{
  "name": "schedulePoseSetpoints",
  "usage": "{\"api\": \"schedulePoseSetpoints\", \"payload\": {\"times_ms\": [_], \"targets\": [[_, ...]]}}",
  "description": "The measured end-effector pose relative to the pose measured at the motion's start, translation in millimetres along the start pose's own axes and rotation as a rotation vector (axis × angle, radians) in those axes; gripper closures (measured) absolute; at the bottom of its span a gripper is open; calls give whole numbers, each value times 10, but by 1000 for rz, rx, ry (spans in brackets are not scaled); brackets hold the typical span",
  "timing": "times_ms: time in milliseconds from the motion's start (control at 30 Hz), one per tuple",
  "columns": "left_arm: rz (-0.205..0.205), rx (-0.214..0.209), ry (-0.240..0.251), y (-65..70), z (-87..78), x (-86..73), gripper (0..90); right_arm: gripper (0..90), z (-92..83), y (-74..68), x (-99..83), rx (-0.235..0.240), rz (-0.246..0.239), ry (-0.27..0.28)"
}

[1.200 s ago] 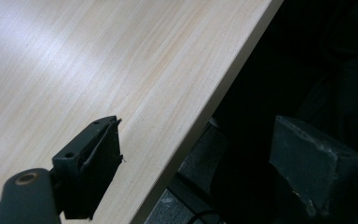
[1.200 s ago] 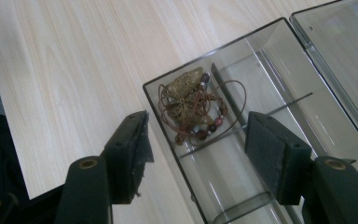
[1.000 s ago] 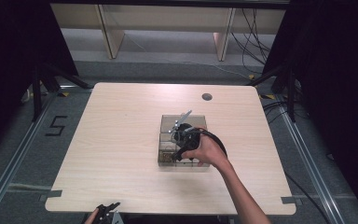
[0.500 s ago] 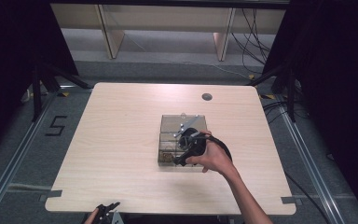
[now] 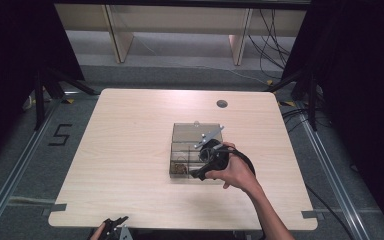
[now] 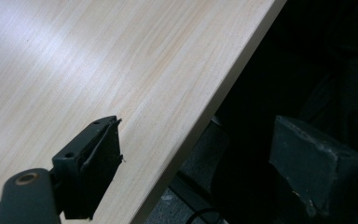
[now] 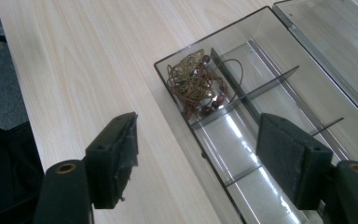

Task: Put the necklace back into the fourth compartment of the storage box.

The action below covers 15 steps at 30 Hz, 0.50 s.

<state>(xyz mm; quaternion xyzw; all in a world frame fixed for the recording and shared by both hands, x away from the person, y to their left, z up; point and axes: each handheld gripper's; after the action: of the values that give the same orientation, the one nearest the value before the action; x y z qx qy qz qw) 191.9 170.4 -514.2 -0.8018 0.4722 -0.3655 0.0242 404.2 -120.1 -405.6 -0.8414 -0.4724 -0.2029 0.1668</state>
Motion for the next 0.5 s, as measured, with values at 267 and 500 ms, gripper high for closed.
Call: {"api": "schedulePoseSetpoints", "payload": {"times_ms": [267, 500], "targets": [[-2, 1, 3, -3, -1, 0, 158, 251, -54, 4, -79, -14, 3, 42], [-7, 2, -1, -8, 4, -3, 158, 242, -70, -44, -168, -27, 13, 62]]}}
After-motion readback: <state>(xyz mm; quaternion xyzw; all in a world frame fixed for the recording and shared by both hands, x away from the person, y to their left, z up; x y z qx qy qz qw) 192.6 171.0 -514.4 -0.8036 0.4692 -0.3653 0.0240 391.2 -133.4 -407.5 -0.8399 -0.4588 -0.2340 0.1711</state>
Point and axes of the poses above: each handheld gripper's, and its own axes: z roughly forward along the jaws, x roughly out of its top, y roughly to its right, and after that the axes turned 3 degrees about -y, right-handed
